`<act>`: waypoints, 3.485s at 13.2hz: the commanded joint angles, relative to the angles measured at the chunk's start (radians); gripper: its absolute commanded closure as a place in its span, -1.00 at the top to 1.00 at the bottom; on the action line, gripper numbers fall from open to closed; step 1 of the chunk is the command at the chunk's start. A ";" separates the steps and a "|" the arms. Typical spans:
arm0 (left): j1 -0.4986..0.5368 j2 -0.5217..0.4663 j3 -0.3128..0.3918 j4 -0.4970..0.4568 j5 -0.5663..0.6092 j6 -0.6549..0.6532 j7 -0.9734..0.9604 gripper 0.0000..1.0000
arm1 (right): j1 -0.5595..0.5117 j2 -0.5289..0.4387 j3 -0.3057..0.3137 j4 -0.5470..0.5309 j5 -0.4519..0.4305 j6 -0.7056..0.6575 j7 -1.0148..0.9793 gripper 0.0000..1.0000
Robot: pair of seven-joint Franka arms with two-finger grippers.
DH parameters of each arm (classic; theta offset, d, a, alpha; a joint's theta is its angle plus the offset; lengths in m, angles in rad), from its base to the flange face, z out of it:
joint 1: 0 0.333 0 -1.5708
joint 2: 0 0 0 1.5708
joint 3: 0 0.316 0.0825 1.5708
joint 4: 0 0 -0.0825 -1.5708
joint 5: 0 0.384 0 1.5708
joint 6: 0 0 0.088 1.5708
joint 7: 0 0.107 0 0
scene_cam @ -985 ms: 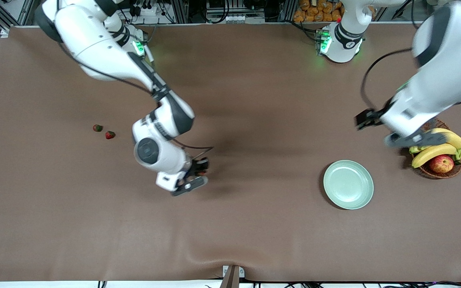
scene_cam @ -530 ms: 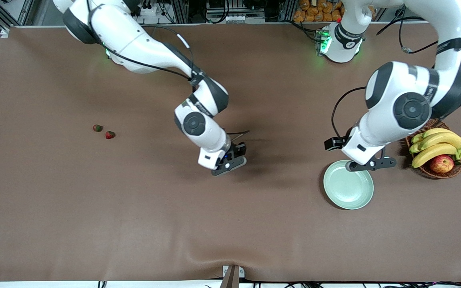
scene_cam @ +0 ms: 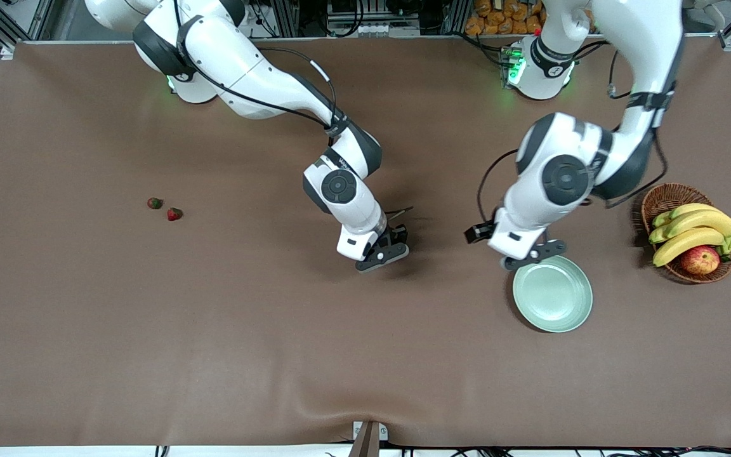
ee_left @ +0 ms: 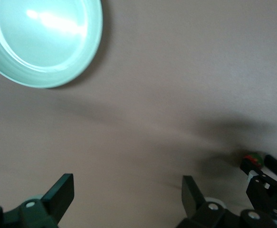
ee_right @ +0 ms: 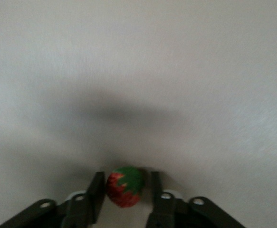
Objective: Collect all strawberries into plate
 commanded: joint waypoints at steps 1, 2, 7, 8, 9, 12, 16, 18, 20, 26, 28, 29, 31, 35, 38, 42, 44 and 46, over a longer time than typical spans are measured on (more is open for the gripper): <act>-0.012 0.028 0.003 0.002 -0.005 0.057 -0.035 1.00 | -0.056 -0.076 -0.008 -0.023 -0.017 -0.091 0.018 1.00; -0.023 0.042 0.003 0.008 -0.011 0.074 -0.047 1.00 | -0.093 -0.111 -0.008 -0.037 -0.017 -0.139 0.015 1.00; -0.192 0.245 0.006 0.209 -0.004 0.139 -0.194 0.96 | -0.294 -0.341 -0.012 -0.232 -0.018 -0.299 0.019 1.00; -0.213 0.297 0.006 0.259 -0.004 0.145 -0.196 0.77 | -0.344 -0.382 -0.017 -0.294 -0.018 -0.299 0.019 1.00; -0.242 0.343 0.009 0.304 -0.004 0.168 -0.197 0.65 | -0.395 -0.419 -0.019 -0.357 -0.018 -0.300 0.016 1.00; -0.292 0.399 0.029 0.310 0.051 0.238 -0.193 0.58 | -0.469 -0.498 -0.066 -0.527 -0.072 -0.297 0.013 1.00; -0.308 0.457 0.029 0.327 0.101 0.291 -0.193 0.42 | -0.593 -0.622 -0.071 -0.768 -0.083 -0.303 -0.051 1.00; -0.310 0.479 0.029 0.330 0.102 0.300 -0.186 0.20 | -0.670 -0.645 -0.071 -0.817 -0.083 -0.369 -0.115 1.00; -0.310 0.482 0.029 0.329 0.116 0.320 -0.182 -0.41 | -0.736 -0.645 -0.071 -0.818 -0.083 -0.458 -0.178 1.00; -0.208 0.335 0.024 0.312 0.179 0.091 -0.107 -1.00 | -0.784 -0.538 -0.068 -0.824 -0.064 -0.466 -0.186 1.00; -0.108 0.263 0.015 0.283 0.165 -0.013 0.026 -1.00 | -0.788 -0.524 -0.068 -0.824 -0.061 -0.466 -0.185 1.00; -0.062 0.235 0.015 0.251 0.165 -0.021 0.080 -1.00 | -0.790 -0.510 -0.068 -0.821 -0.049 -0.463 -0.186 1.00; 0.038 0.214 0.003 0.211 0.164 -0.019 0.190 -1.00 | -0.791 -0.495 -0.068 -0.818 -0.041 -0.446 -0.186 1.00; 0.153 0.255 -0.010 0.203 0.174 -0.007 0.280 -1.00 | -0.791 -0.486 -0.068 -0.811 -0.026 -0.440 -0.186 1.00; 0.231 0.267 -0.009 0.151 0.179 0.060 0.352 -1.00 | -0.793 -0.481 -0.068 -0.811 -0.025 -0.428 -0.186 0.61; 0.296 0.292 -0.005 0.136 0.182 0.111 0.421 -0.42 | -0.808 -0.481 -0.066 -0.811 -0.020 -0.431 -0.189 -1.00; 0.304 0.278 -0.006 0.137 0.182 0.102 0.418 0.99 | -0.808 -0.481 -0.066 -0.810 -0.020 -0.431 -0.200 -1.00; 0.302 0.234 -0.009 0.142 0.182 0.049 0.415 1.00 | -0.799 -0.492 -0.063 -0.787 -0.020 -0.438 -0.223 -1.00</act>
